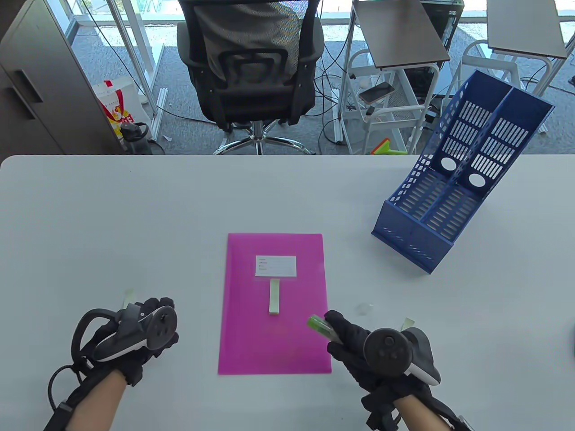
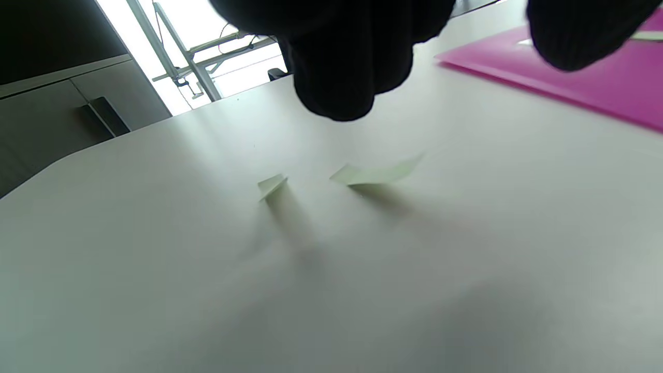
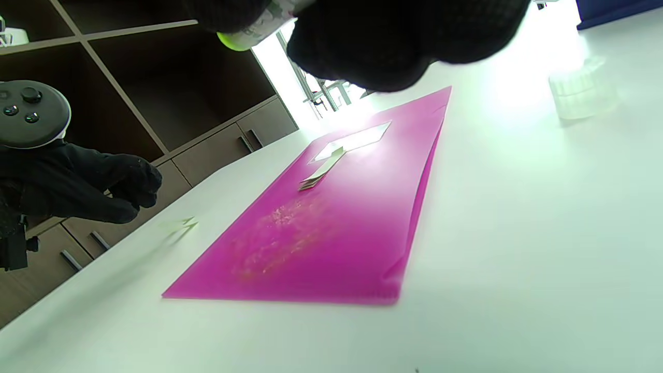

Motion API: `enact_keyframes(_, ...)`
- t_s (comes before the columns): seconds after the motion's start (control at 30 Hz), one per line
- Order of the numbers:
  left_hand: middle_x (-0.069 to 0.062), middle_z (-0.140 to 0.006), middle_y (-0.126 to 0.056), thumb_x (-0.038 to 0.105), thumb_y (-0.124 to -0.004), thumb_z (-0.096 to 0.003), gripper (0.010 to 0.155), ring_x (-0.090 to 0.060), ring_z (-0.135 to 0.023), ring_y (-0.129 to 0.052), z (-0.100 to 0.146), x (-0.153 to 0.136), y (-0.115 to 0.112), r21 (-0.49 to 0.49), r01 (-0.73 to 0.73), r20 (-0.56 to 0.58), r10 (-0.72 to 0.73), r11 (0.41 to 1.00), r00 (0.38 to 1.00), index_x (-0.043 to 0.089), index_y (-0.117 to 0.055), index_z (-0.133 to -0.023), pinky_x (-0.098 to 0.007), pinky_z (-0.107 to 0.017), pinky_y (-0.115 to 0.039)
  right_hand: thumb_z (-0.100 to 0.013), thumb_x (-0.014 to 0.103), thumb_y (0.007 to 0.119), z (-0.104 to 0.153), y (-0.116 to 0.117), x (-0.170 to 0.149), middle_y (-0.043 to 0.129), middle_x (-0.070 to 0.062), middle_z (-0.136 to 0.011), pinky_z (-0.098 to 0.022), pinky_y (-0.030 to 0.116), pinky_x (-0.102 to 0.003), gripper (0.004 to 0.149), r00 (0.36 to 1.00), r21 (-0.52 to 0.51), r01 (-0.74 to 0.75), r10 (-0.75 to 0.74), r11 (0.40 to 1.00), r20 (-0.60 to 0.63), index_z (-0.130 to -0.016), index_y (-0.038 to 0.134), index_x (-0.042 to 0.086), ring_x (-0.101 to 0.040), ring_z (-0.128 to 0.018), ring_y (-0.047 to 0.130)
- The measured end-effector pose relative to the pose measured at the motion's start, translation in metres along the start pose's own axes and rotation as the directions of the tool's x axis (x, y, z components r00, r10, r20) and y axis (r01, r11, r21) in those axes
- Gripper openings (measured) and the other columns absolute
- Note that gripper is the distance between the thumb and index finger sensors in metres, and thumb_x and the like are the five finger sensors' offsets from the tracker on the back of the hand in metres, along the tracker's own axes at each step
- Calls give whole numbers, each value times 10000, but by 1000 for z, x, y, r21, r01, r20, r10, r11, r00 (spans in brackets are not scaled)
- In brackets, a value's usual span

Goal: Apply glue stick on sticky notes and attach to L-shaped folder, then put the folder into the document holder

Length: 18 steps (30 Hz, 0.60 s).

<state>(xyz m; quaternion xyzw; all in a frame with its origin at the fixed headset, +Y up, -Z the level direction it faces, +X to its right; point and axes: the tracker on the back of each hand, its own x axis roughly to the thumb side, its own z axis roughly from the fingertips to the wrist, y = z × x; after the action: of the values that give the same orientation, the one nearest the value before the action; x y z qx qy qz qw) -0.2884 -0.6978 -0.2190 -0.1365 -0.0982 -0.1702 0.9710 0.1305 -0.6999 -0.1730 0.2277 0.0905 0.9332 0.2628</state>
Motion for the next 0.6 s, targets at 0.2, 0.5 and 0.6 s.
enact_keyframes(0.2,9,-893,-821,609,-792,-410,691,-161,-605,-961,-15,2,-38,-10,15,-56,-16,1000,998,267,-587,-974,-237,-297,-831,-622,367,594,2,3,8,833,-122,-774,-417,783,-399,619,996,4,-89,89,996,29,-1152,417,101,-221,-480,867)
enact_keyframes(0.5,37,-725,-929,435,-740,-484,406,-135,-445,-996,-34,9,-42,51,105,-133,-97,993,986,280,-728,-859,-220,-243,-831,-620,365,600,0,3,6,830,-125,-782,-431,782,-409,617,997,2,-68,68,998,25,-1151,421,106,-232,-496,868)
enact_keyframes(0.6,18,-598,-984,401,-764,-482,362,-115,-317,-1011,-30,12,-32,115,179,-161,-160,977,974,230,-804,-798,-198,-194,-835,-619,362,601,0,3,5,826,-126,-787,-434,780,-413,617,998,-3,-66,66,998,19,-1152,419,108,-235,-501,867)
